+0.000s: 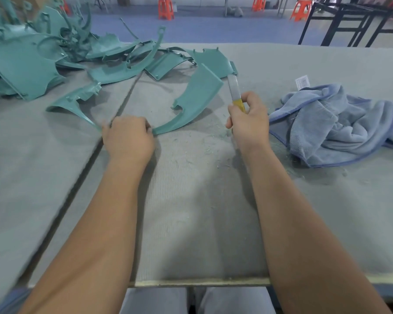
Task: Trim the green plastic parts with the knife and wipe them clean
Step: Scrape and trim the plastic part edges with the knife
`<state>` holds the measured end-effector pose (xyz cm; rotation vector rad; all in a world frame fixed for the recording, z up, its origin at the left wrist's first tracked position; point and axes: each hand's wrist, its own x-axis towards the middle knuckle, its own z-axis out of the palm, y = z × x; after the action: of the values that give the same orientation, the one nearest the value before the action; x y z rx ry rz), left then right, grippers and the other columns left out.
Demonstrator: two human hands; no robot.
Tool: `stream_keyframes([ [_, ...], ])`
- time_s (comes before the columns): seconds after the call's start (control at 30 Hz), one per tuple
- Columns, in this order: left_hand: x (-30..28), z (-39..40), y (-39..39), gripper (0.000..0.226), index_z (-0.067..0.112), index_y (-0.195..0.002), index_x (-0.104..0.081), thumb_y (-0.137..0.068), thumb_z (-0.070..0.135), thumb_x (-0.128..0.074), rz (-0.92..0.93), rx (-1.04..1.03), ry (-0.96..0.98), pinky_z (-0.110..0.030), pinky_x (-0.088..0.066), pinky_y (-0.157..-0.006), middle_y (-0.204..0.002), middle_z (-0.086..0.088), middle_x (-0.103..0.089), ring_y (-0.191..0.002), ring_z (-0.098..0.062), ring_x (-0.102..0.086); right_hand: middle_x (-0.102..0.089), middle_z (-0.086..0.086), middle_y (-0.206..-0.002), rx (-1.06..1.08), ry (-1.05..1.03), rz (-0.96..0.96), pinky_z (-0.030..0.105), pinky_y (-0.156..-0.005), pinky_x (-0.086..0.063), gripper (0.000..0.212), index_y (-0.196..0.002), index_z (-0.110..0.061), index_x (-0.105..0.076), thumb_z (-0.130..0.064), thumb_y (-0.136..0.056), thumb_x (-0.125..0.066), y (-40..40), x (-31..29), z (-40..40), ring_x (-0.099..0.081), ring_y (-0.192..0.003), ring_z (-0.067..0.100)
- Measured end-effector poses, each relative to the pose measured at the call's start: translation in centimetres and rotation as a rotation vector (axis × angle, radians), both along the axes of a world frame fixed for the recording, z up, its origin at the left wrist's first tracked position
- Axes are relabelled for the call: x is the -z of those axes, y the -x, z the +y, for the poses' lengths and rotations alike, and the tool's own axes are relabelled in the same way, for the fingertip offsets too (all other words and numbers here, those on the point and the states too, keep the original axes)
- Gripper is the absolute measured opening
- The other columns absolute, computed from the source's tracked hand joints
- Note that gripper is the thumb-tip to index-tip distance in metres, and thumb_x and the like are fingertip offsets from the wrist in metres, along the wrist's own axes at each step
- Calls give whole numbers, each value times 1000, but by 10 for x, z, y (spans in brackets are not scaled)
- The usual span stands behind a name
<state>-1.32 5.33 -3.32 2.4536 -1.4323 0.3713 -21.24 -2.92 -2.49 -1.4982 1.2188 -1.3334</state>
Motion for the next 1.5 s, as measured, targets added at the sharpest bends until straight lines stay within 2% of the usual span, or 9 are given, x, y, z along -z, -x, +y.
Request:
stream_keyframes([
  [0.1, -1, -2, 8, 23, 13, -102, -65, -99, 28, -48, 119, 133, 111, -37, -39, -70, -97, -15, -66, -94, -36, -58, -39, -6, -53, -95, -63, -60, 22, -45, -29, 21, -79, -23, -56, -32, -95, -46, -2, -4, -1, -32, -44, 7],
  [0.2, 3, -6, 30, 22, 12, -100, -58, -101, 27, -43, 228, 238, 140, -35, -33, -67, -97, -15, -65, -90, -35, -57, -37, -8, -50, -256, -236, -173, 20, -42, -24, 51, -83, -15, -68, -45, -101, -31, -3, -7, 0, -26, -40, 6],
  [0.3, 1, -9, 41, 33, 13, -83, -59, -100, 34, -40, 398, 271, 97, -35, -31, -62, -78, -5, -60, -77, -28, -53, -35, -9, -51, -294, -251, -174, 22, -46, -24, 42, -78, -14, -65, -32, -102, -37, -5, -7, 3, -25, -41, 6],
  [0.43, -11, -9, 49, 28, 19, -74, -65, -95, 16, -46, 1211, 381, 284, -21, -33, -46, -61, 4, -48, -51, -11, -42, -50, -6, -55, -316, -204, -182, 17, -47, -35, 26, -73, -18, -57, -22, -98, -51, -4, -7, 4, -38, -45, 7],
  [0.5, -13, -8, 53, 27, 18, -84, -61, -102, 18, -42, 1361, 449, 276, -17, -33, -41, -59, 3, -50, -45, -9, -45, -57, -3, -58, -385, -213, -202, 19, -48, -39, 24, -74, -18, -57, -22, -98, -53, -2, -8, 6, -44, -46, 9],
  [0.73, -14, -10, 48, 30, 16, -95, -61, -104, 23, -33, 1495, 441, 221, -15, -23, -36, -48, 5, -37, -36, -7, -26, -39, -3, -45, -584, -309, -302, 24, -45, -22, 29, -75, -10, -60, -19, -99, -49, -11, -6, 11, -26, -36, 9],
  [0.97, -11, -7, 52, 31, 19, -93, -58, -106, 15, -31, 1522, 532, 198, -19, -36, -39, -55, 2, -52, -43, -10, -48, -34, -4, -39, -560, -375, -210, 26, -46, -18, 33, -70, -9, -54, -21, -100, -48, -18, -3, 15, -22, -32, 8],
  [1.27, -12, -10, 51, 29, 20, -82, -52, -105, 17, -34, 1492, 435, 251, -20, -16, -41, -55, 6, -33, -46, -7, -23, -34, -3, -40, -552, -406, -124, 26, -45, -22, 37, -65, -10, -51, -23, -100, -49, -16, -5, 17, -24, -33, 9],
  [1.5, -14, -7, 51, 17, 18, -83, -62, -96, 14, -50, 1406, 452, 245, -19, -35, -42, -61, 5, -50, -48, -7, -45, -34, -6, -40, -569, -351, -140, 24, -43, -25, 36, -69, -10, -57, -24, -101, -48, -18, 0, 15, -24, -35, 7],
])
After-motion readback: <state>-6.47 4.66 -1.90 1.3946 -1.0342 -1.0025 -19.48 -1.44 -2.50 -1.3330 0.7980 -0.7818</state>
